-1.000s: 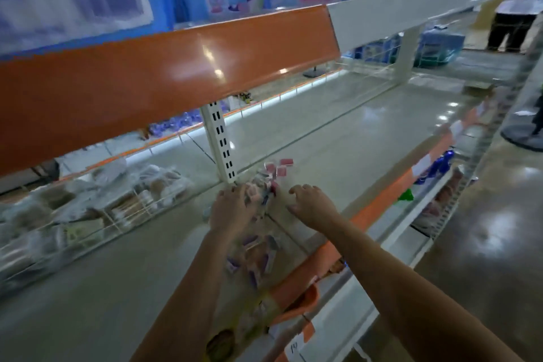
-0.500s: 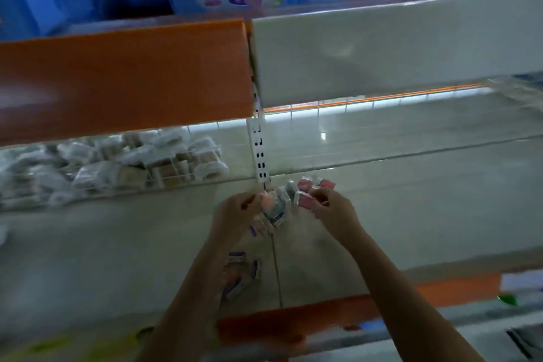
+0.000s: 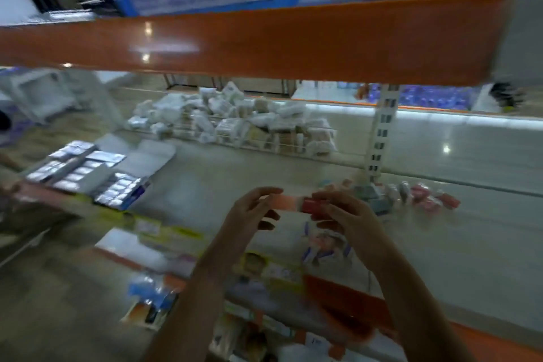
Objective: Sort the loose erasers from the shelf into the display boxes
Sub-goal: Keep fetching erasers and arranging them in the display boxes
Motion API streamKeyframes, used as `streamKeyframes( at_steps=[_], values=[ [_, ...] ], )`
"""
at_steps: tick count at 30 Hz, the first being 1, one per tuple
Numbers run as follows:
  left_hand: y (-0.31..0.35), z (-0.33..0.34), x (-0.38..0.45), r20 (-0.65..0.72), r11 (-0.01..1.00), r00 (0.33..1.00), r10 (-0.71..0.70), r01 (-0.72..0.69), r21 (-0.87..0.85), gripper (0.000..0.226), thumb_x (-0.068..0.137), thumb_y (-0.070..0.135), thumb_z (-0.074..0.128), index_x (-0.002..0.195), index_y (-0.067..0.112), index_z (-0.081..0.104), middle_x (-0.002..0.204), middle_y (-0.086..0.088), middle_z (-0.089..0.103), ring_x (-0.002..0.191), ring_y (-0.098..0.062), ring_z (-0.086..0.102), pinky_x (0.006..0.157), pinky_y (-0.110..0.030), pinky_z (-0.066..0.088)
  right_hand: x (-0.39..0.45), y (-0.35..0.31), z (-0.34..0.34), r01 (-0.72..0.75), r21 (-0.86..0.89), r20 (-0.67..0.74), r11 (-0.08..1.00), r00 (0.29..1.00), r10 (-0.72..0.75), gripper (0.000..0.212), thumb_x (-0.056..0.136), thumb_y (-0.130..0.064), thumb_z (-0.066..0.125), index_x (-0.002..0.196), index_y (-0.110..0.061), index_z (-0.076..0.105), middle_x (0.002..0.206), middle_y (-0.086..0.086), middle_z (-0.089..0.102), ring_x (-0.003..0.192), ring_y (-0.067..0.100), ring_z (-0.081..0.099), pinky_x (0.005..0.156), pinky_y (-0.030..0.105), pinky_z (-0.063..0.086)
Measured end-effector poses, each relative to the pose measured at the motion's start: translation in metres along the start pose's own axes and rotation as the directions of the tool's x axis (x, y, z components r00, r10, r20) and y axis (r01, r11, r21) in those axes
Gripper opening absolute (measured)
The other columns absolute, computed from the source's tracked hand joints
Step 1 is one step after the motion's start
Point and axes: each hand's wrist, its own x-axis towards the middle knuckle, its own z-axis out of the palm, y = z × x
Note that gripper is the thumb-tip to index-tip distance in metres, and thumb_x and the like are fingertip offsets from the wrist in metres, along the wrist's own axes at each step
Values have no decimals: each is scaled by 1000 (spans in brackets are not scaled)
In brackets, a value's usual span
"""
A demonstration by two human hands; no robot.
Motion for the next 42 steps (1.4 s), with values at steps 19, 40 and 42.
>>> streamKeyframes(
  at_steps=[19,40,42],
  values=[
    [1,-334,-80,-190,986,977,100,-71,152,29,86,1,63,107,21,60,86,-5,68,65,-3,58,58,-14,46,46,72,342,-55,-187,161,981,983,86,18,79,-33,67,86,-16,67,82,12,71,71,25,67,73,38,55],
    [0,-557,81,-136,996,989,60,-50,77,28,83,6,66,108,20,61,92,-8,67,76,-8,63,68,-20,50,248,77,512,17,-365,210,931,976,65,38,93,-31,50,78,0,66,64,7,69,49,14,61,44,20,49],
    [0,-576,96,-130,994,989,63,-51,97,28,83,7,67,106,23,62,92,-7,68,76,-6,63,66,-17,48,263,82,525,21,-363,234,932,970,70,35,92,-30,51,83,0,66,70,8,71,53,16,64,47,20,51]
  ],
)
